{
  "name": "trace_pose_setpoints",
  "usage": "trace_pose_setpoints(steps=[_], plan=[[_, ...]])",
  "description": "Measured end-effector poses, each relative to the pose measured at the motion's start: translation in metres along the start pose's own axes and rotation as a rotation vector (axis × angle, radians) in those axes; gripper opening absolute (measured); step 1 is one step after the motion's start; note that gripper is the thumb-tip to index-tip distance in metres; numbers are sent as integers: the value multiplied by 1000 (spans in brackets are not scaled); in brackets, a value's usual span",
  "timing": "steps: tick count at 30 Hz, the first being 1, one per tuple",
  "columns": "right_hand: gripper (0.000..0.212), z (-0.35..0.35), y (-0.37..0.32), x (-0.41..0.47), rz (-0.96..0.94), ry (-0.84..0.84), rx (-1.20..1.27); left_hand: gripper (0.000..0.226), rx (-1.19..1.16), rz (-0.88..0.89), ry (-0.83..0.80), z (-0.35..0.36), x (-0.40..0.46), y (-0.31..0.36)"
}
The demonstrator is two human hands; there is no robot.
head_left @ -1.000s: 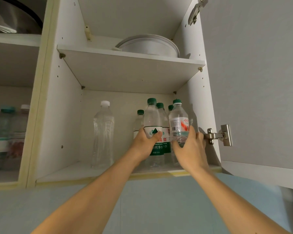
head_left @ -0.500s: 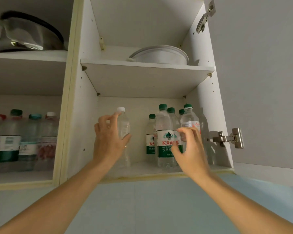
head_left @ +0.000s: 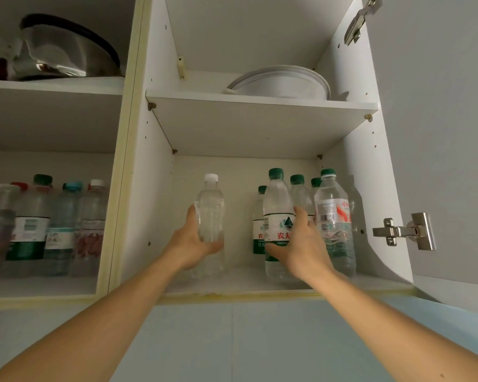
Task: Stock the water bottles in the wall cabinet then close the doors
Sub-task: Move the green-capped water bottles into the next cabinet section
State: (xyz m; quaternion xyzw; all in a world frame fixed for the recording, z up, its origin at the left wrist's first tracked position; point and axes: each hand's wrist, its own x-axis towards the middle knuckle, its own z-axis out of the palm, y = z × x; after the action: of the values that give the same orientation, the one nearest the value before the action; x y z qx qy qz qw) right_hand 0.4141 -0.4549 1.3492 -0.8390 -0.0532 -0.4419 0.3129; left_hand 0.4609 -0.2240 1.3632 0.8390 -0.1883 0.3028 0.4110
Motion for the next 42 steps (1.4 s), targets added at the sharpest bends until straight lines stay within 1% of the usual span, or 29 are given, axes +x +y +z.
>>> trace_pose_setpoints(steps=[2, 6, 8, 11, 15, 18, 20, 24, 27, 28, 29, 30, 33, 34, 35, 37, 38, 39, 41, 42], plan=[[95, 1, -4, 6, -19, -87, 64, 97, -2, -29, -36, -6, 7, -5], [73, 14, -18, 25, -45, -309, 146, 99, 51, -110, -39, -13, 17, -16], [71, 25, -26, 38, -60, -415, 149, 98, 76, -142, -33, -14, 20, -21], [68, 45, -38, 59, -40, -527, 115, 97, 62, -181, -22, -13, 27, -25], [70, 71, -48, 84, 4, -614, 45, 101, 61, -237, -20, -8, 38, -27], [73, 87, -51, 101, 11, -658, 22, 100, 95, -266, -34, -7, 46, -32], [71, 95, -51, 111, 18, -691, 13, 97, 117, -296, -49, -9, 51, -34], [60, 103, -49, 125, 32, -768, 42, 80, 149, -421, -103, -14, 58, -33], [63, 109, -45, 127, 30, -758, 92, 56, 206, -455, -104, -16, 63, -34], [64, 112, -43, 126, 29, -749, 112, 54, 236, -445, -96, -15, 65, -35], [64, 115, -42, 124, 25, -742, 130, 58, 292, -418, -81, -14, 67, -35], [63, 117, -41, 124, 18, -737, 137, 69, 372, -375, -55, -12, 69, -35], [63, 118, -40, 121, -5, -734, 138, 121, 610, -238, 25, -10, 69, -34], [64, 118, -39, 120, -15, -729, 138, 132, 679, -190, 33, -9, 67, -33], [65, 117, -38, 120, -29, -721, 132, 137, 761, -141, 35, -9, 66, -32], [72, 114, -36, 117, -56, -714, 109, 139, 924, -55, 23, -9, 66, -31], [79, 112, -35, 116, -79, -709, 88, 139, 995, -21, 17, -8, 66, -30], [92, 112, -35, 116, -113, -700, 59, 139, 1056, 10, 17, -8, 68, -28], [124, 110, -35, 116, -183, -674, -12, 142, 1189, 63, 17, -7, 71, -25], [136, 111, -35, 116, -215, -656, -46, 144, 1253, 82, 17, -6, 73, -24]])
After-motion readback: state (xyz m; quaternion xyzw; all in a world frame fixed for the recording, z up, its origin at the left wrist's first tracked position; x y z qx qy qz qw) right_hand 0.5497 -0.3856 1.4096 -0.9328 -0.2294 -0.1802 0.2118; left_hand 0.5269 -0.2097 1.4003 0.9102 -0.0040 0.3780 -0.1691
